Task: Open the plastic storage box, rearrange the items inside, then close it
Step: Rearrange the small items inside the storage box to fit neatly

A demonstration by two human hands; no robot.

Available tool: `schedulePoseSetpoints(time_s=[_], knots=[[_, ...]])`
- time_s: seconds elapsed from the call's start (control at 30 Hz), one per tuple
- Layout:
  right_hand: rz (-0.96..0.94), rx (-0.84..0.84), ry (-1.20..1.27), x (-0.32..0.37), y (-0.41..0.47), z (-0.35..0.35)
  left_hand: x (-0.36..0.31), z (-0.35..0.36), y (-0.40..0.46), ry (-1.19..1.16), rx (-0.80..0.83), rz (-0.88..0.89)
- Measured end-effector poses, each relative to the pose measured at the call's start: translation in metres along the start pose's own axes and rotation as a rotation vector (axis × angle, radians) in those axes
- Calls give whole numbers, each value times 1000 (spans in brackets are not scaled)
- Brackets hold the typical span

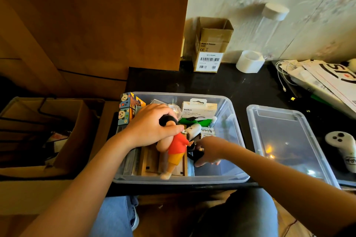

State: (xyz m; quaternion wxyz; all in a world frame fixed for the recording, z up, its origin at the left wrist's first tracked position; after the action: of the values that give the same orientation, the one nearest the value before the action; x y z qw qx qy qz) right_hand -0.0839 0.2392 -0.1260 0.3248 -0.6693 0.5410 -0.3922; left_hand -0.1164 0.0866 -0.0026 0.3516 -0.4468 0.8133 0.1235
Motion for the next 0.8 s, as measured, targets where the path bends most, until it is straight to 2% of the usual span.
schedulePoseSetpoints(time_s=[0.1,0.23,0.37,0.53,0.7,0.8], knots=[[29,111,78,-2,-1,11,0,1,0,-5,10,-8],[88,193,-14,-7,-4,18,0,2,1,-1,26,-17],[81,154,-52,-8,-5,17,0,1,1,-9,19,-17],[20,61,-230,2,-8,8,2,1,0,-25,14,-20],[3,142,-298,7,-13,14,1,2,0,-29,16,-19],[57,135,-335,6,-16,10,1,2,0,-28,22,-25]])
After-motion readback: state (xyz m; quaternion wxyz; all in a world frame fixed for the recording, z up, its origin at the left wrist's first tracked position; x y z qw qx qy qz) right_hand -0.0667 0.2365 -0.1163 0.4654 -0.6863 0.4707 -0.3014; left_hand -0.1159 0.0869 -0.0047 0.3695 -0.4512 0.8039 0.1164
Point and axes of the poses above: each hand's wrist, its own y-axis towards the middle knuckle, its own z-axis out of the palm, x = y × z, the point moved 9 cm from there along y, towards the middle knuckle, and after that the axes turned 11 degrees about x, right-handed, at the moved point
